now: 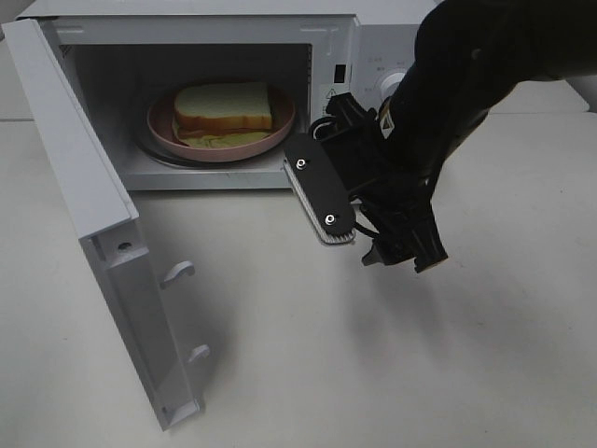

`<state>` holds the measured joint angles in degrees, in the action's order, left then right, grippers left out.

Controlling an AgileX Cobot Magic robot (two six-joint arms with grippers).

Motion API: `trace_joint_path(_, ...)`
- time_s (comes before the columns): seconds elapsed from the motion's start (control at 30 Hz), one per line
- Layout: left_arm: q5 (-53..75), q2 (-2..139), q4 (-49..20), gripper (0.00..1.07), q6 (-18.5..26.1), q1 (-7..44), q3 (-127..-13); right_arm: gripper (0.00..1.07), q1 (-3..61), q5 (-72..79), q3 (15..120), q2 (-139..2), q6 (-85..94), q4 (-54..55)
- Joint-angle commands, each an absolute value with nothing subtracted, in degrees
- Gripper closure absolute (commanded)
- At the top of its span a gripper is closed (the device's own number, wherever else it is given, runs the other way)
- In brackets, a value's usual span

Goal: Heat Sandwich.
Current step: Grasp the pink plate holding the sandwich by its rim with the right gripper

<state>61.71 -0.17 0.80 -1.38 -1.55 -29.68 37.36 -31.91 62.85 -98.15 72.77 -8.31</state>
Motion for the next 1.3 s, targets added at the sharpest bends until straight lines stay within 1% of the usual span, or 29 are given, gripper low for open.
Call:
trace_joint_path(0.03,61.13,-0.63,0.52,0.07,-1.20,-1.72,-29.62,0.21,37.59,-31.17,65.15,-99.98,71.91,-8.14)
trace_joint_path(0.47,61.13,-0.69,0.52,0.07,-1.20,-1.72,-29.62,0.22,37.59,-29.79,72.42,-104.79,71.91,-6.93)
trace_joint_path(0.77,61.13,-0.69,0.52,0.07,-1.20,-1.72,-29.62,0.24,37.59,-28.71,79.41,-110.58,71.68,-6.93)
trace_joint_path(1.3,61.13,-0.69,0.52,0.07,-1.20,-1.72,-29.62,0.26,37.59,-27.04,94.77,-123.99,68.53,-6.88)
